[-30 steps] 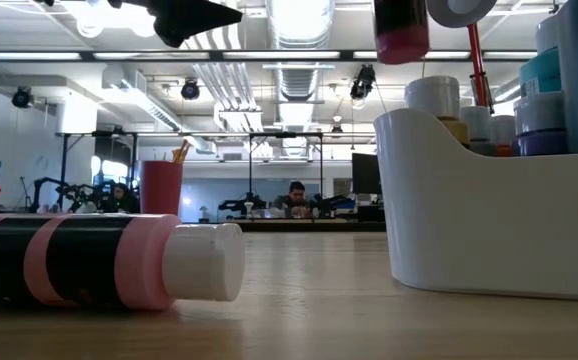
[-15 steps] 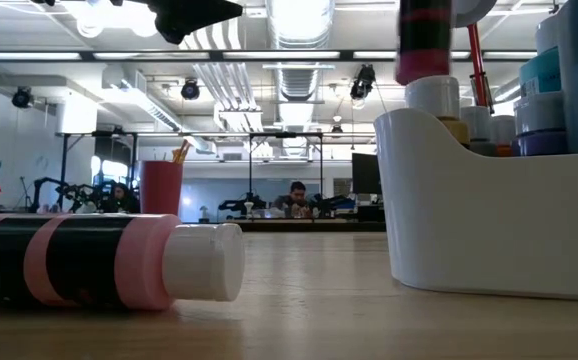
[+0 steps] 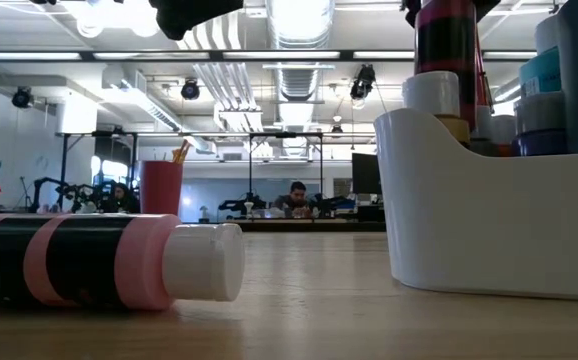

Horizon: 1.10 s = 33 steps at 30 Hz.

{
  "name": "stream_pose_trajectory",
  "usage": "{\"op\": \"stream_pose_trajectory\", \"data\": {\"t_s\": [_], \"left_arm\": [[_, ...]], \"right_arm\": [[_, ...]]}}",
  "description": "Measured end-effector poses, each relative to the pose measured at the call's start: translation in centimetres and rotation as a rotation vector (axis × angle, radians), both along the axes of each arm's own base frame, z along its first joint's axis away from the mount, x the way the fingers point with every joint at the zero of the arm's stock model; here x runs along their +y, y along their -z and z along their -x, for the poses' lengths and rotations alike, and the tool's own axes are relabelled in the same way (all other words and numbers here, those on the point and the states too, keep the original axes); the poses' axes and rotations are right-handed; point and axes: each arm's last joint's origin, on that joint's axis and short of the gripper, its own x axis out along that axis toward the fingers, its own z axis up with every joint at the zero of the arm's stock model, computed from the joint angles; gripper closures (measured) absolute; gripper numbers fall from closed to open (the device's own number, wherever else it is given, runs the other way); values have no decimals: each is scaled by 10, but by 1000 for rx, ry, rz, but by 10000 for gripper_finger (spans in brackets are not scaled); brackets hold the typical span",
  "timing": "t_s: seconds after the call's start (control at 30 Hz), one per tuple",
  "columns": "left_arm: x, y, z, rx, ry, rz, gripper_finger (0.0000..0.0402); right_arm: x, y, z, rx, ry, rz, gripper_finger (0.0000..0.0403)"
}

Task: Pick & Place Paint Supplies
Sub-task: Put the pink paint bottle into the white bin

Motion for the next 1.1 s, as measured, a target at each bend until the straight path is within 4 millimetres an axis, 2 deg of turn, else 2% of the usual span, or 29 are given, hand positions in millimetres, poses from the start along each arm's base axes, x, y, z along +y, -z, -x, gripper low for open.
{"op": "stream_pose_trajectory", "data": {"t_s": [0.9, 1.1], "left_arm": [[0, -1, 0, -8, 0, -6, 94], [0, -1, 0, -9, -1, -6, 94]], "right_arm": [[-13, 30, -2, -30, 19, -34, 292], [-11, 40, -12, -12, 11, -52, 292]]}}
